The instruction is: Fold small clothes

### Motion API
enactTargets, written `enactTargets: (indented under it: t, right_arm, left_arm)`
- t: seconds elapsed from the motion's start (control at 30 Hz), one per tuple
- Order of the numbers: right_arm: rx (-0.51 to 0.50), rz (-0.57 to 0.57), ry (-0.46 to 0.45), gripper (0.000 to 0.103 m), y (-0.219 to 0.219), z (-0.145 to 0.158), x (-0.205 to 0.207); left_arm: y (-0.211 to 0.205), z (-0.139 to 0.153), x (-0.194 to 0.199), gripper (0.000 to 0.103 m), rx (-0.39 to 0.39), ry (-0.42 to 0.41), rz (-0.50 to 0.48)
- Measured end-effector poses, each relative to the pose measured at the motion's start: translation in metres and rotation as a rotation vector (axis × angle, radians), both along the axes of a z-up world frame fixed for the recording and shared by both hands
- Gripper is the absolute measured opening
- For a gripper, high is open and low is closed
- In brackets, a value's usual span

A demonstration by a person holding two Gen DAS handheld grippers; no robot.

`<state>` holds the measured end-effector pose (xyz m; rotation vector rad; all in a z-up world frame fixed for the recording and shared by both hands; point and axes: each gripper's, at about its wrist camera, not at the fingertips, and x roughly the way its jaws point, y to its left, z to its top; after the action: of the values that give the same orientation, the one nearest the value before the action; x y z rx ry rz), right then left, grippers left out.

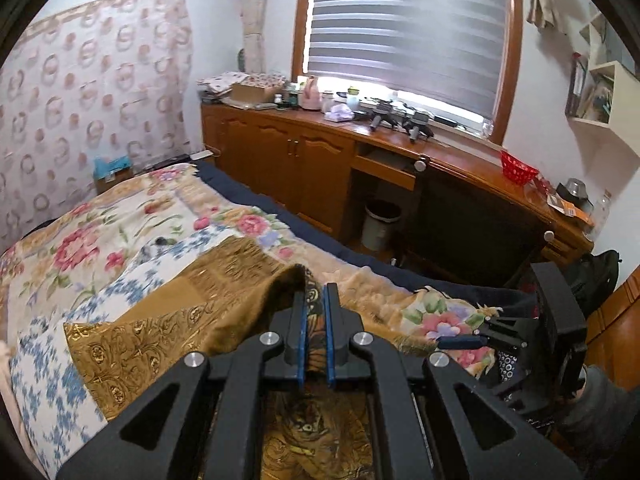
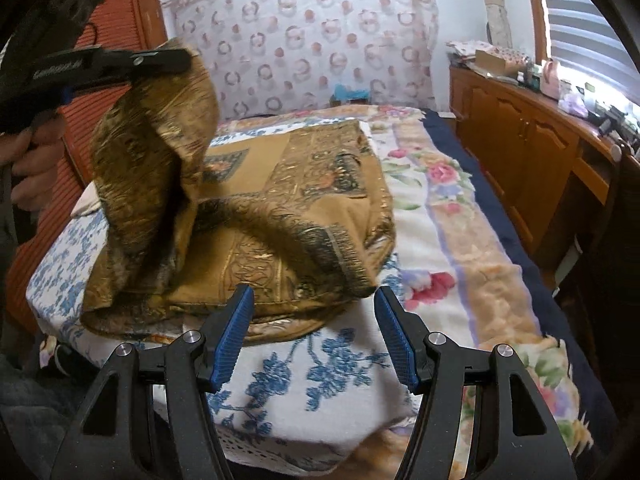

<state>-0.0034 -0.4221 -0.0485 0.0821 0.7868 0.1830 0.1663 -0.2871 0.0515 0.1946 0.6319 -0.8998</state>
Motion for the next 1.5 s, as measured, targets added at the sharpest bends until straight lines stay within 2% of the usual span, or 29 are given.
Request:
enactTargets:
  t: [0.1,0.2,0.4,0.47,0.5,0.73,0.9,1.07,1.27,1.5]
  right_arm:
    - [0.007,-0.009,-0.006,0.064,-0.005,0.002,-0.002]
    - [0.007,-0.013,-0.005,0.064,-0.008,0.002,-0.003]
    - [-0.003,-0.023,-0.004,0.064,-0.009,0.002,0.000]
    - [-0.001,-0.028,-0.009,0.064,-0.009,0.004,0.001]
    - [-0.002,-0.029,-0.013,0.064,-0.009,0.006,0.001]
    - [-0.018,-0.019,-0.031,0.064,-0.005,0.018,0.017]
    - [-0.052,0.026,-0.031,0.064,0.009,0.028,0.044]
    - [-0.102,0.100,-0.015,0.064,0.038,0.031,0.081]
    - [-0.125,0.237,-0.004,0.064,0.094,0.035,0.120]
    - [-0.158,0.384,0.049,0.064,0.157,0.017,0.148]
  left_arm:
    - [-0.013,-0.002,0.003,0.004,0.024,0.004,-0.003]
    - [-0.015,-0.009,0.007,0.011,0.029,0.028,-0.001]
    - [0.004,-0.011,0.002,0.045,0.036,0.028,-0.004]
    - [0.019,-0.013,0.001,0.053,0.036,0.025,0.010]
    - [0.025,-0.014,0.002,0.061,0.036,0.028,0.019]
    - [0.079,-0.052,0.019,0.061,0.125,0.053,0.119]
    - [0.113,-0.083,0.035,0.061,0.158,0.078,0.193]
    - [0.147,-0.096,0.041,0.061,0.140,0.087,0.244]
    - [0.183,-0.101,0.047,0.061,0.108,0.096,0.282]
    - [0.215,-0.106,0.058,0.061,0.060,0.088,0.317]
